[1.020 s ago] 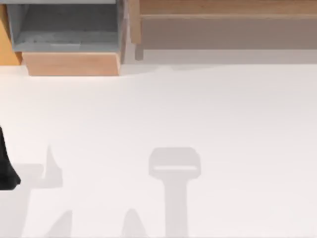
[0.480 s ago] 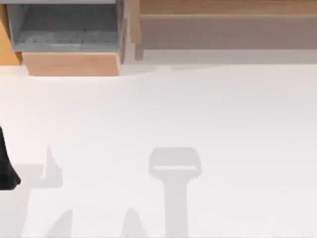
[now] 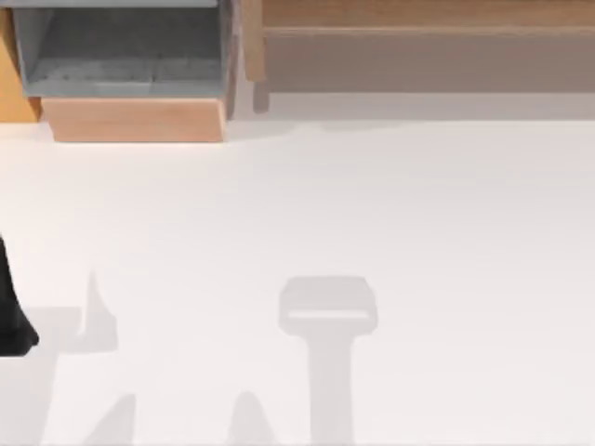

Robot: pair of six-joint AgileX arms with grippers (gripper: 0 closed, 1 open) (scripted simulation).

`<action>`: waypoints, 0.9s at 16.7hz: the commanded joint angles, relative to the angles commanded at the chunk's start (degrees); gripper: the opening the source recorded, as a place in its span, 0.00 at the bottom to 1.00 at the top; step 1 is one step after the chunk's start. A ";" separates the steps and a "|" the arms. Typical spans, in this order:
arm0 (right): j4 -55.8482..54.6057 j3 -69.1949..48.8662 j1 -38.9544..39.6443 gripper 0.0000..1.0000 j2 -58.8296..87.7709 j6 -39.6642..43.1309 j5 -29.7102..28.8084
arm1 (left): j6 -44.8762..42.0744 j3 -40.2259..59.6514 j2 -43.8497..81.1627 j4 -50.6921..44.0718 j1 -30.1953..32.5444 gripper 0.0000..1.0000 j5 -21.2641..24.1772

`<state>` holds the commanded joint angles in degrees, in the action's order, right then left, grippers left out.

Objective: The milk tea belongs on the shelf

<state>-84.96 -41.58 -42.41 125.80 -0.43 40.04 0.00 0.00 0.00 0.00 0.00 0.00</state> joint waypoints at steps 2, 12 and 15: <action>0.00 0.00 0.00 0.62 0.00 0.00 0.00 | 0.00 0.00 0.00 0.00 0.00 1.00 0.00; 0.00 0.00 0.00 0.00 0.00 0.00 0.00 | 0.00 0.00 0.00 0.00 0.00 1.00 0.00; 0.00 0.00 0.00 0.00 0.00 0.00 0.00 | 0.00 0.00 0.00 0.00 0.00 1.00 0.00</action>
<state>-84.96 -41.58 -42.41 125.80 -0.43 40.04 0.00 0.00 0.00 0.00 0.00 0.00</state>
